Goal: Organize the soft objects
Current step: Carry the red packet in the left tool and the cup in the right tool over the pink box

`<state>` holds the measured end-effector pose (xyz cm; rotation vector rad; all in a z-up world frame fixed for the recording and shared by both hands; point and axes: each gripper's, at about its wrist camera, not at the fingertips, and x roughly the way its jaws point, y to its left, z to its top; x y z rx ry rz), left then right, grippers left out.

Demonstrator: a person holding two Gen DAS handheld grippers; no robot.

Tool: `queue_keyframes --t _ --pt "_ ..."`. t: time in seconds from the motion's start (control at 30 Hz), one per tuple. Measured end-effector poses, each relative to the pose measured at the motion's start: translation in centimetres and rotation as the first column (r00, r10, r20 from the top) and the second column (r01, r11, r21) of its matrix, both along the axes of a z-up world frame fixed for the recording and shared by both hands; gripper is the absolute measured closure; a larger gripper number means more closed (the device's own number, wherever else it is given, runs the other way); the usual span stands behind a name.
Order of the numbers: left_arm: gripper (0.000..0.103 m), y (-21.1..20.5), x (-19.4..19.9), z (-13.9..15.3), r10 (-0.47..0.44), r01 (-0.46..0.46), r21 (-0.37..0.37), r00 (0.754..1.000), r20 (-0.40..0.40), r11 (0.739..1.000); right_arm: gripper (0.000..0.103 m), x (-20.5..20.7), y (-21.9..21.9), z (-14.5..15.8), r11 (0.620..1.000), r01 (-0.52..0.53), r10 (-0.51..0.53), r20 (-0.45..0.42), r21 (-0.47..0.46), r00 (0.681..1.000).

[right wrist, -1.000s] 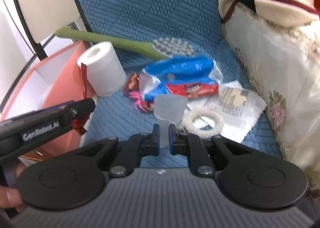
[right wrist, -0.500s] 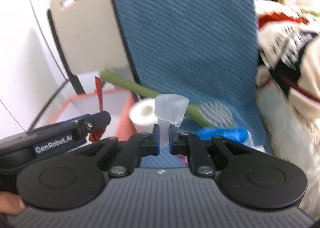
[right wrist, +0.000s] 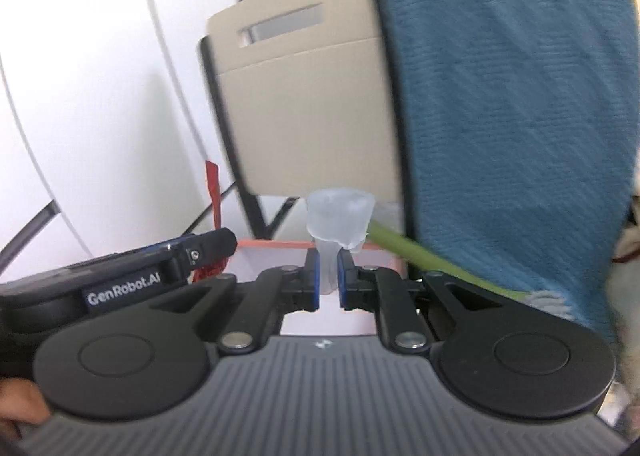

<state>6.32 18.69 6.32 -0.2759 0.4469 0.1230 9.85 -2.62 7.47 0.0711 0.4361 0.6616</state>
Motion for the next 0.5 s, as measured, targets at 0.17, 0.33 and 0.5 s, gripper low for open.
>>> queue_keyframes --t 0.17,0.33,0.5 --pt "0.065 5.4 -1.7 -2.3 0.061 -0.063 -0.024 0.994 -0.085 0.998 0.091 0.7 5.0 -2.0 0.996 -0.067 0.063 -0.074 -0.058 0.995" --pt "0.065 9.8 -1.7 -6.7 0.079 -0.096 -0.06 0.968 -0.24 0.994 0.091 1.4 9.4 -6.3 0.98 -0.117 0.092 -0.154 -0.163 0.984" --pt "0.065 12.9 -2.0 -11.5 0.085 -0.149 -0.15 0.926 -0.368 0.977 0.091 1.9 11.8 -10.8 0.956 -0.146 0.08 -0.249 -0.256 0.965"
